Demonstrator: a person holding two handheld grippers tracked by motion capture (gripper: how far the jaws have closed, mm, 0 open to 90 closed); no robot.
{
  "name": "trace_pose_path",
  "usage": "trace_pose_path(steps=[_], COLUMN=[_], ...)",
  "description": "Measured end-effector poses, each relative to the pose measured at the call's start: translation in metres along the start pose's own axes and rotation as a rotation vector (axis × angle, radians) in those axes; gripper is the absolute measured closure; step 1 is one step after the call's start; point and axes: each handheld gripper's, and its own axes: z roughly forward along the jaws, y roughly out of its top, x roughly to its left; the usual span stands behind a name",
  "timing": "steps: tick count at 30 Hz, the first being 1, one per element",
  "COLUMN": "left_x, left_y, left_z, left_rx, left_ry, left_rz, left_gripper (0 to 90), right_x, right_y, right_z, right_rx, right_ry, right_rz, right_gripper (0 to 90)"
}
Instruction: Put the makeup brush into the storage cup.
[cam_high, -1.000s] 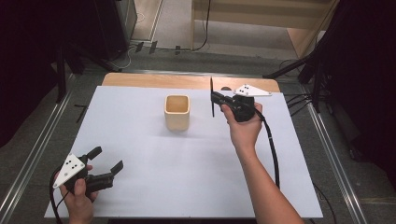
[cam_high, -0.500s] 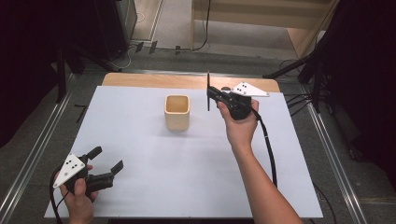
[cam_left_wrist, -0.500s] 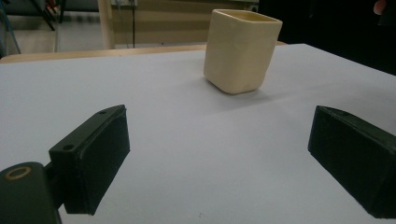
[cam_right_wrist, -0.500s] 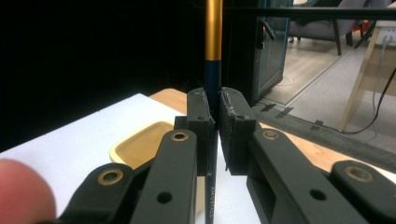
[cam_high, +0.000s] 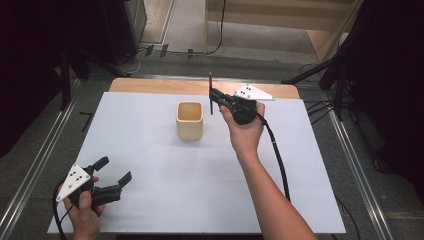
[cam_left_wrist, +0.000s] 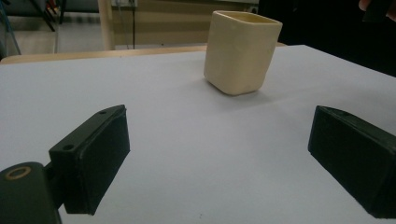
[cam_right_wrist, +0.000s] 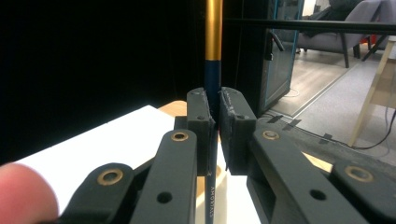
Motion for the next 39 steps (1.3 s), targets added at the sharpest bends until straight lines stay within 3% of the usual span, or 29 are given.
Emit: trace_pose_path(steps=[19,39], left_x=[0.0,0.0], left_y=[0.0,0.0], left_z=[0.0,0.0], left_rx=[-0.005,-0.002], left_ry=[-0.003,-0.006], left_rz=[-0.004,-0.001], left_gripper=[6.1,6.1], right_x=[0.02,0.02], right_y=[0.001,-0.026], right_z=[0.028,0.037], right_rx=[-0.028,0.019], right_ry=[0.055,0.048], right_rz=[0.014,0.033], right_gripper=[84.5,84.4])
